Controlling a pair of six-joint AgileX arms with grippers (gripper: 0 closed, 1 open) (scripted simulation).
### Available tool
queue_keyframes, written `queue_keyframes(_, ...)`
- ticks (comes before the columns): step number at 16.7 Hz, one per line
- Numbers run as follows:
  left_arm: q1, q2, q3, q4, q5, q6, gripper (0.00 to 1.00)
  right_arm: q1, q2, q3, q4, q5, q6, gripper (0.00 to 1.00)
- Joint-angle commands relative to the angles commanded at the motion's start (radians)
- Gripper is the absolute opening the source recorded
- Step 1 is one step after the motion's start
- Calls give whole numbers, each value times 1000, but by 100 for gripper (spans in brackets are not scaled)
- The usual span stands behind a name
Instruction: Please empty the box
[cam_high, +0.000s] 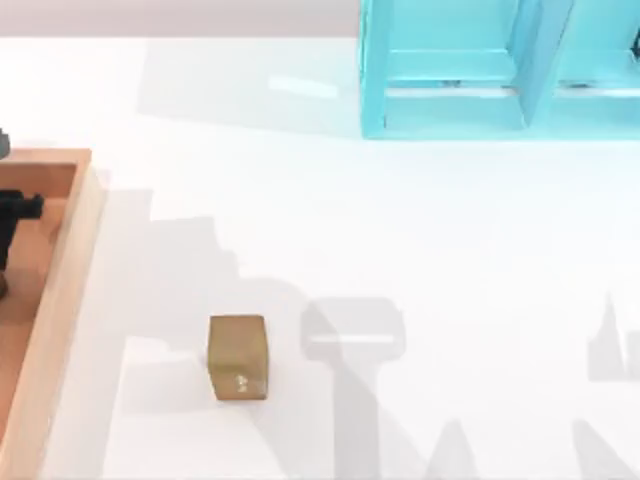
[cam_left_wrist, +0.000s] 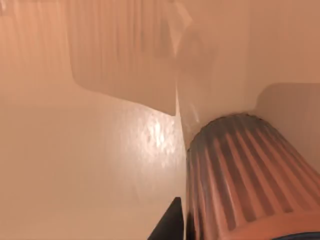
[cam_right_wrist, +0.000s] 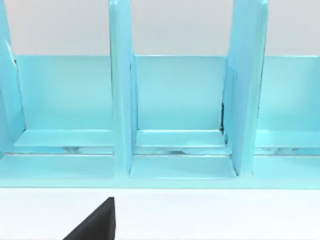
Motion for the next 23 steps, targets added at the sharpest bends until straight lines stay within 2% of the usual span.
queue_keyframes(5, 0, 0, 0, 0, 0, 0, 2, 0, 0, 0, 0, 0, 0, 100)
queue_keyframes(6, 0, 0, 0, 0, 0, 0, 0, 0, 0, 0, 0, 0, 0, 100)
queue_keyframes(16, 5, -8, 15, 1, -11, -1, 0, 0, 0, 0, 0, 0, 0, 100)
queue_keyframes(20, -1, -11, 167, -24, -63, -17, 0, 0, 0, 0, 0, 0, 0, 100)
queue_keyframes(23, -8, -19, 333, -136, -83, -21, 0, 0, 0, 0, 0, 0, 0, 100)
